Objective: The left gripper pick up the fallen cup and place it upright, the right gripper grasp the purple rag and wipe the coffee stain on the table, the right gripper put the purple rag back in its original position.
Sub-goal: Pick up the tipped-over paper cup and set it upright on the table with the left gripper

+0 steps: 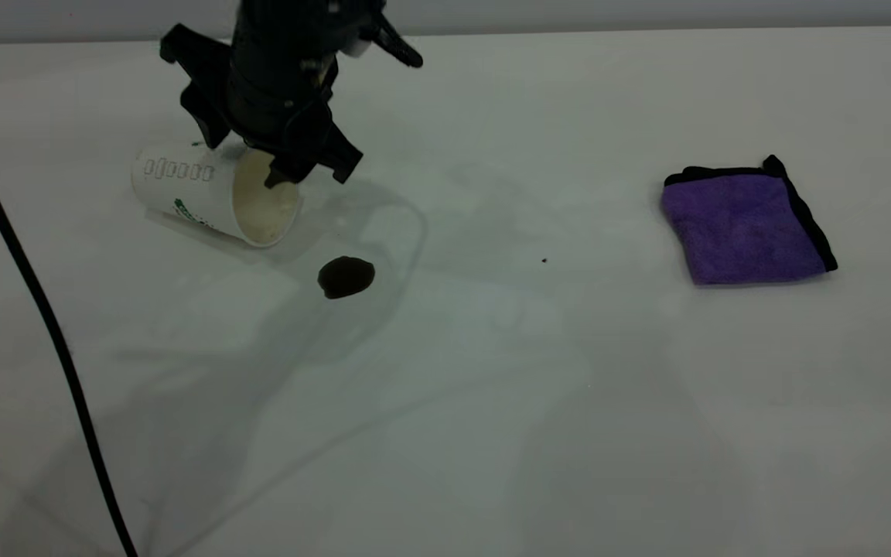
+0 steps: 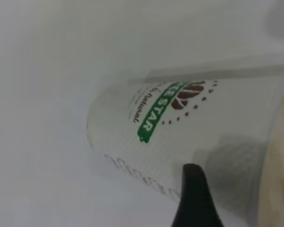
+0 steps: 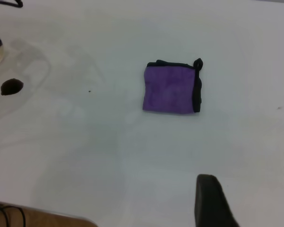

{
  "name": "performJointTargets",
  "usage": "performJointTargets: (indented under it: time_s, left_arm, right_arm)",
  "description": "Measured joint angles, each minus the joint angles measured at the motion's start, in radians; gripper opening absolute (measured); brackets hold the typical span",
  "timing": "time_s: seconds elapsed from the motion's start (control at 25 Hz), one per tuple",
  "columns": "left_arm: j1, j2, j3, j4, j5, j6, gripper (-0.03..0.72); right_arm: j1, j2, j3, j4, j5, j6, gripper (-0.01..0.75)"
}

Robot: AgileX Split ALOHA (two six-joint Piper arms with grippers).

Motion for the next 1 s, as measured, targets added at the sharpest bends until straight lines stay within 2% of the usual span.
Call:
performJointTargets:
  time_s: [0.44,0.6,0.76,0.92,1.0]
  left_arm:
    - [0.0,0.052,-0.005,0.149,0.0,-0.112,0.548]
    - [0.0,0.077,-0.005,0.18,0.035,-0.123,0.506]
    - [0.0,0.083,-0.005,0.21,0.09,-0.161,0.37]
    - [0.0,0.083,-0.005,0.238,0.135,-0.14,0.135]
    - [0.0,0.076,-0.006,0.248,0.171,-0.095,0.049]
  right_arm:
    - [0.0,0.0,0.0,0.0,0.0,0.0,0.429]
    - [0.0,-0.001,0.0,0.0,0.0,0.0,0.429]
    - [0.0,-0.001,0.0,0.0,0.0,0.0,0.429]
    - [0.0,-0.001,0.0,0.0,0.0,0.0,0.429]
    - [0.0,-0.001,0.0,0.0,0.0,0.0,0.429]
